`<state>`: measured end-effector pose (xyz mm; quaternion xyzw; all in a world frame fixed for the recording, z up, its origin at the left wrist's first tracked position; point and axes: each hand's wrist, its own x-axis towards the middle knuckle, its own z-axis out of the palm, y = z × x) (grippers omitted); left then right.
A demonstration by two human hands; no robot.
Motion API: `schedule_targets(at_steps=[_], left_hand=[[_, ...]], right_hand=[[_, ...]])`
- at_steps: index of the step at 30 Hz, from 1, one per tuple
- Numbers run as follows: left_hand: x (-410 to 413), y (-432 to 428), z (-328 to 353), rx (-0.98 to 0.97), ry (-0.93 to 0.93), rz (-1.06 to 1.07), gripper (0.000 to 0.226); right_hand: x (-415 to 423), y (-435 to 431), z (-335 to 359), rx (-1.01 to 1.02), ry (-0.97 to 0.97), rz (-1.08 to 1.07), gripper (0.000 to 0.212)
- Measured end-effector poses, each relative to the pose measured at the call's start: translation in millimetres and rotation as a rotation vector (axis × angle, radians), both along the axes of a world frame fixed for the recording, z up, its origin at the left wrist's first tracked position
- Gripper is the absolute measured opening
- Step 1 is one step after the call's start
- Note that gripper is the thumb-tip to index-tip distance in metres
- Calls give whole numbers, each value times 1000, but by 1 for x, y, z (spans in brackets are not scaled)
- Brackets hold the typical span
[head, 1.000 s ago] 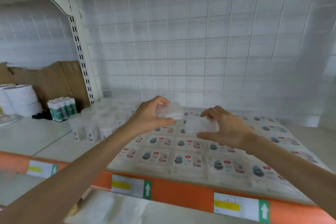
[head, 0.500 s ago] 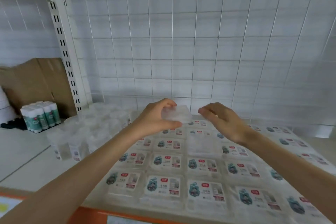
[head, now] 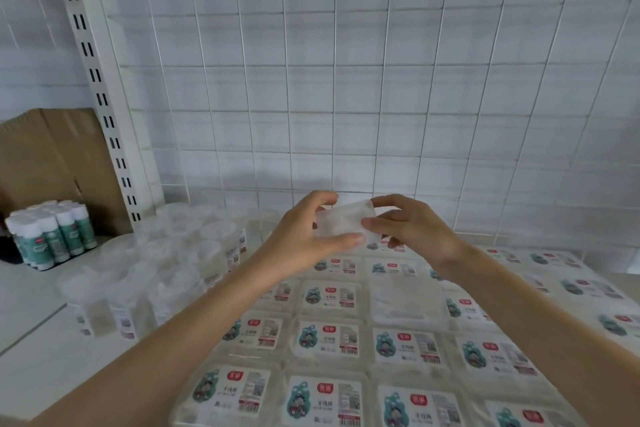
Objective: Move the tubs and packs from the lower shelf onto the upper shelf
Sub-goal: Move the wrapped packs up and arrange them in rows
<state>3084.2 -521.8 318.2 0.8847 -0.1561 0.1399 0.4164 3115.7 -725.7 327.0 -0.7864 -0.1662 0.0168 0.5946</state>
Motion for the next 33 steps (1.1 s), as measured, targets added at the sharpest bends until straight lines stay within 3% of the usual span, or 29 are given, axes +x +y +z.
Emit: schedule_targets(at_steps=[7, 11, 18, 22, 27, 33], left_hand=[[3, -1, 3, -470, 359, 75, 43], [2, 0, -1, -435, 445, 107, 54], [-2, 5, 3, -438, 629, 89, 49], [-1, 6, 1, -608, 631, 50, 47], [-1, 6, 0, -768, 485, 32, 24], [-4, 6, -3, -648, 373, -12, 25]], right_hand=[[0, -2, -11, 100, -63, -57, 32], [-2, -3, -9, 140, -98, 7, 25], [-1, -7, -11, 127, -177, 57, 30], [1, -7, -16, 140, -153, 91, 34], [0, -10, -12, 50, -126, 101, 37], [-3, -11, -6, 17, -18, 23, 22]])
